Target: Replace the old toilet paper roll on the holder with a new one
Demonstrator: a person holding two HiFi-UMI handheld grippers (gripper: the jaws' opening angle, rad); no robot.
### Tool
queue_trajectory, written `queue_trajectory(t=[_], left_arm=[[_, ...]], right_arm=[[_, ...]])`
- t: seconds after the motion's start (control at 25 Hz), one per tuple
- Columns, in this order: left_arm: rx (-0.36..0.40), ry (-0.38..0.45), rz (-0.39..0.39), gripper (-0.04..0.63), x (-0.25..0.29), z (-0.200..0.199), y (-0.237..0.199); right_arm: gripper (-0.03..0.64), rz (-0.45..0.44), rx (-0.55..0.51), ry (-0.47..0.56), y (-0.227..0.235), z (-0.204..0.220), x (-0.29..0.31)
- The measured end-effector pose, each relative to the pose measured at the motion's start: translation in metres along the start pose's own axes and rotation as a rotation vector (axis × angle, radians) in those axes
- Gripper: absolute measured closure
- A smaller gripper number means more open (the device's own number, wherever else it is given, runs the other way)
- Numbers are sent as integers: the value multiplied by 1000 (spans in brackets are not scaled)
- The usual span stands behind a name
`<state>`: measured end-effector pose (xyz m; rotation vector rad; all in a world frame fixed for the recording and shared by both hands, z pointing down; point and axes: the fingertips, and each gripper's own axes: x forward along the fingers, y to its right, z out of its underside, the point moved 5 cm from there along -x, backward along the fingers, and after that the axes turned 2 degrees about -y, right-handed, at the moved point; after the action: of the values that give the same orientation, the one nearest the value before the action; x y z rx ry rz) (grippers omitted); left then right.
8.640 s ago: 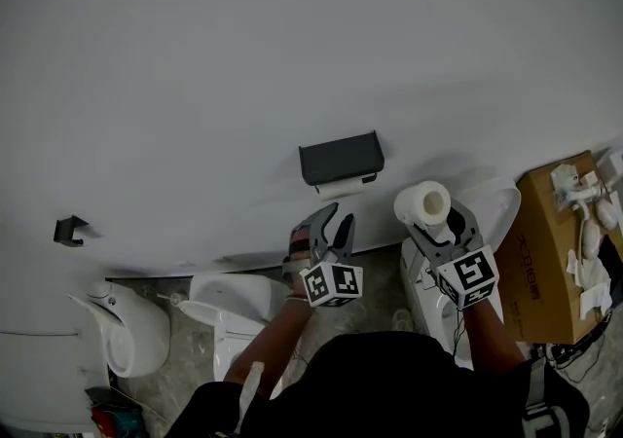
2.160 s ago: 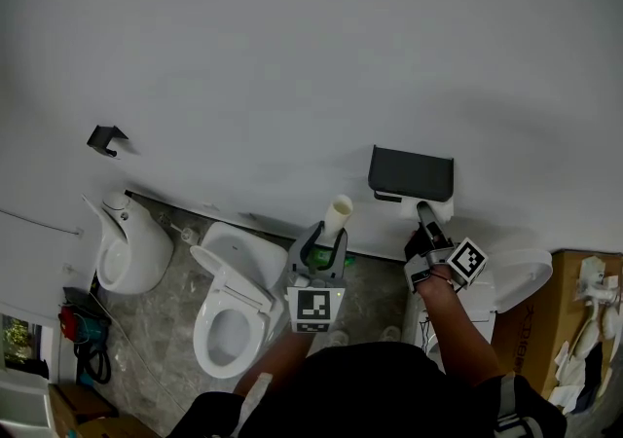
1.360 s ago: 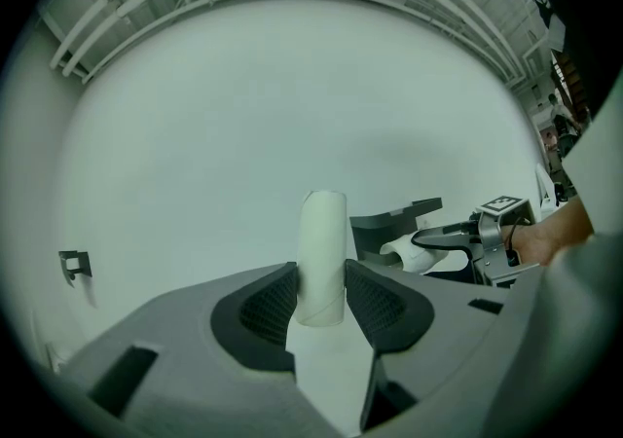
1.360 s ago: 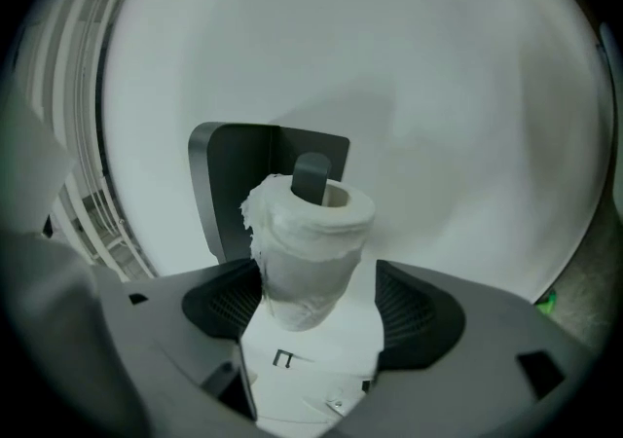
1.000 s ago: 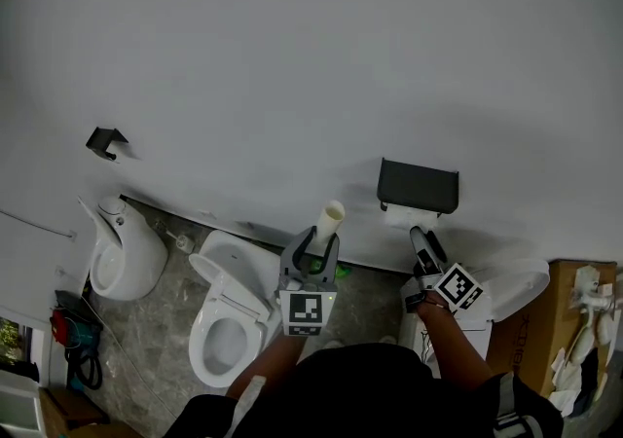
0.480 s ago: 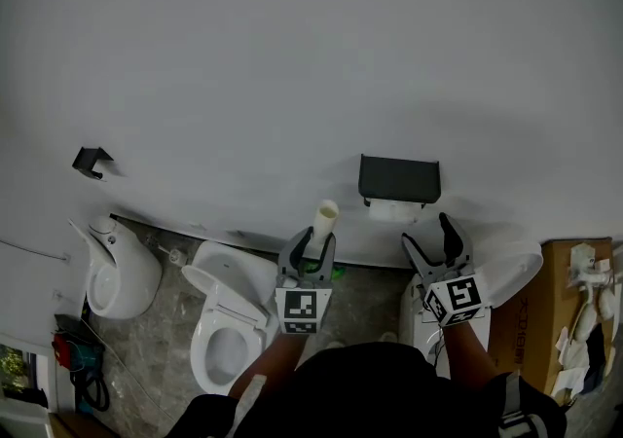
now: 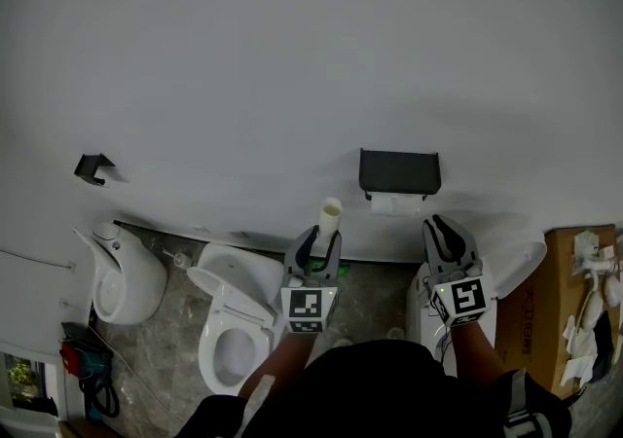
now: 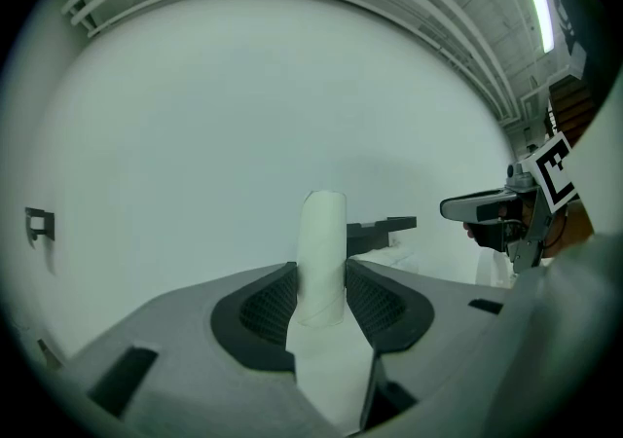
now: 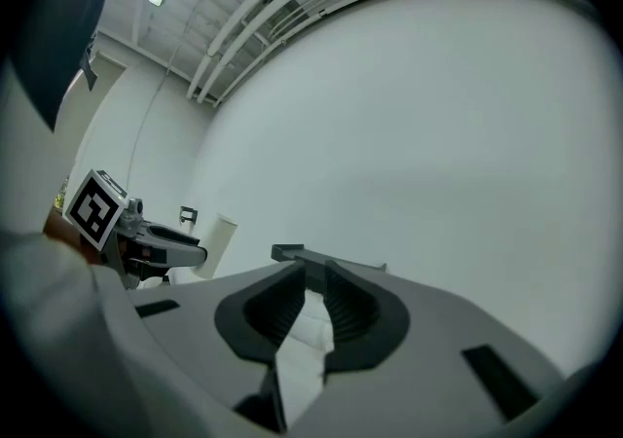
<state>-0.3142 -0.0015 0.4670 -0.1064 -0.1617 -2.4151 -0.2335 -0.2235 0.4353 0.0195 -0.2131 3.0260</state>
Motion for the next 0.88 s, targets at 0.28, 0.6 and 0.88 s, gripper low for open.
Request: queue_trajectory(t=[0.28,0.6,0.88], left_arm=[[-5,4,9,443,0,-2,6],[-2,9,-6,443,0,-4,6],[6,8,-14,443,-1,-5,7]], right_arm=[[615,37,-47,21,2,-7,-6],[617,52,-121,22,8,-13,-5],[617,46,-49,3,7,-9,-3]])
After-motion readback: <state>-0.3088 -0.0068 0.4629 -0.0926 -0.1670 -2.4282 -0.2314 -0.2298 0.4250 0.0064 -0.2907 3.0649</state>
